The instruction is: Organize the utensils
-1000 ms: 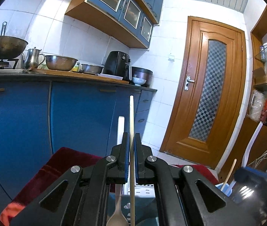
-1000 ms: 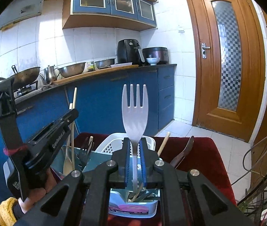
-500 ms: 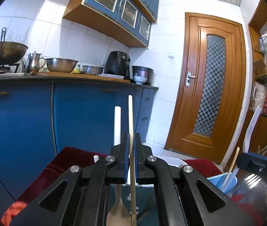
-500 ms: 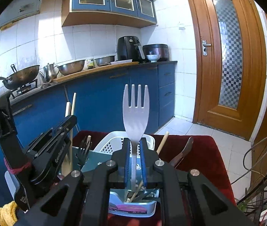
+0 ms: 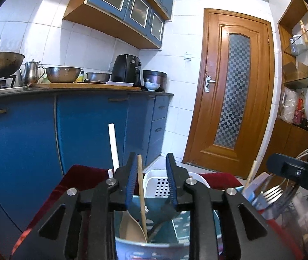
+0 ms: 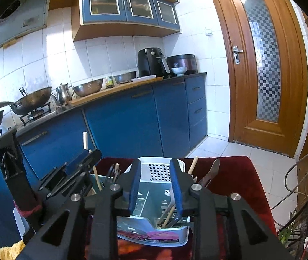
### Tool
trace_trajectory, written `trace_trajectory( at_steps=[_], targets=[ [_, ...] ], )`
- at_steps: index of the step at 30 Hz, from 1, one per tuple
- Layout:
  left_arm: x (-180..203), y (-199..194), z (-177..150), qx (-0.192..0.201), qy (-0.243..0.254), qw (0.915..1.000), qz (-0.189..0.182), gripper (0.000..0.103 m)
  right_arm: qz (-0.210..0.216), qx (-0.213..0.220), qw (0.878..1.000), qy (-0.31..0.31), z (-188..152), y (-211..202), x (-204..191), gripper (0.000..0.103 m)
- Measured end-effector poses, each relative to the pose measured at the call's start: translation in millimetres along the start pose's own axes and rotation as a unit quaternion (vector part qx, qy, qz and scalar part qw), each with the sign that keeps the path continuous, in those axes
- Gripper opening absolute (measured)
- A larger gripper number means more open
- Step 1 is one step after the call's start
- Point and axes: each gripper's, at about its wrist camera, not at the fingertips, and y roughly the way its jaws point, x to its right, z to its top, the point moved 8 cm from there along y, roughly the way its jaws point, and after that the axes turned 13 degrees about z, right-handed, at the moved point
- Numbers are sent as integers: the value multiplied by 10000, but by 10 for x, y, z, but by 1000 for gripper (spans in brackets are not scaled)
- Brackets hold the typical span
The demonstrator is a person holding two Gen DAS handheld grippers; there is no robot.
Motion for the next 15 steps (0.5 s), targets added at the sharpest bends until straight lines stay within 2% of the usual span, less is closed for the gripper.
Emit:
trace_trajectory(
  at_steps=[8,15],
  targets=[
    [-106,-421,53,-149,75,9999,44,29,91,70,9999,35,-12,-243,-144,31],
    [-283,-779,-37,-581,175,9981,74,29,141,59,9999,61,-172,-462,-296,34]
  ],
)
